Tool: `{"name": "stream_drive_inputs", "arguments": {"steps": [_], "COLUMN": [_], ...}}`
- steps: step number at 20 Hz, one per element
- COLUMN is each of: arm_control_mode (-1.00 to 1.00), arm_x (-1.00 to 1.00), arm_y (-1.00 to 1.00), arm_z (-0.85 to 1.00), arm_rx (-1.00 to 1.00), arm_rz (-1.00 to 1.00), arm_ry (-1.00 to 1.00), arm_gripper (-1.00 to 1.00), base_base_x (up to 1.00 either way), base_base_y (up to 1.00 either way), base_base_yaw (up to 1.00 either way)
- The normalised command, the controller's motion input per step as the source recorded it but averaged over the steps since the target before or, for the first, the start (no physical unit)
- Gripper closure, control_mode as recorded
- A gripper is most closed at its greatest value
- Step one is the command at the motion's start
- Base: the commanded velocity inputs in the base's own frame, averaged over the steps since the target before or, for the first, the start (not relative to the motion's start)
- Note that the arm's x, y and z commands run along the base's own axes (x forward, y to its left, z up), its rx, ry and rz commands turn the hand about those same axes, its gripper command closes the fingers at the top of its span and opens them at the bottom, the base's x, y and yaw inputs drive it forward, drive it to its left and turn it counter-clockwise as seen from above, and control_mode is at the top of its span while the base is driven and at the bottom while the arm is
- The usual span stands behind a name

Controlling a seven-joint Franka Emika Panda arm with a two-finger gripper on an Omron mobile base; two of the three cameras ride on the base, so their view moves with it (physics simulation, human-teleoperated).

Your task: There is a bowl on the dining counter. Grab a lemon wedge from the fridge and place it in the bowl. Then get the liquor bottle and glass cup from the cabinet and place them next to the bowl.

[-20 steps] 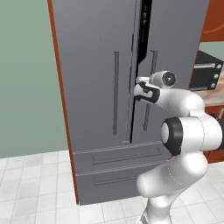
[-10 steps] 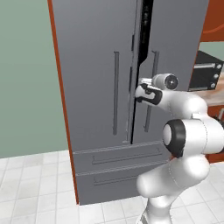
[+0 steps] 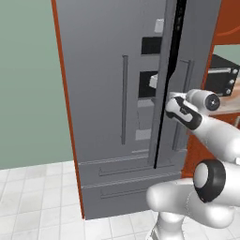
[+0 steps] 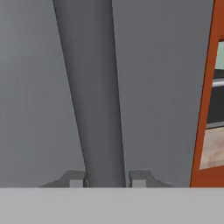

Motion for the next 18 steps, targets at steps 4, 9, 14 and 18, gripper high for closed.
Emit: {"name": "stream_drive_inputs", "arguments": {"steps": [4, 9, 14, 18], "arm_control_mode": [-1.00, -1.00, -1.00, -1.00], "arm_x": [-1.00, -1.00, -0.77, -0.81], "arm_y": [-1.00, -1.00, -0.23, 0.51], "arm_z": [0.00, 0.00, 0.00, 0.02], "arm_rx": [0.00, 0.00, -0.01, -0.02], "arm_rz": [0.00, -0.01, 0.00, 0.00], "arm_ry": [0.00, 0.02, 0.03, 0.00], "arm_gripper": [1.00, 1.00, -1.00, -1.00], "base_base_x": [0.00, 0.00, 0.00, 0.00], "base_base_y": [0.00, 0.00, 0.00, 0.00], "base_base_yaw": [0.00, 0.00, 0.00, 0.00]}}
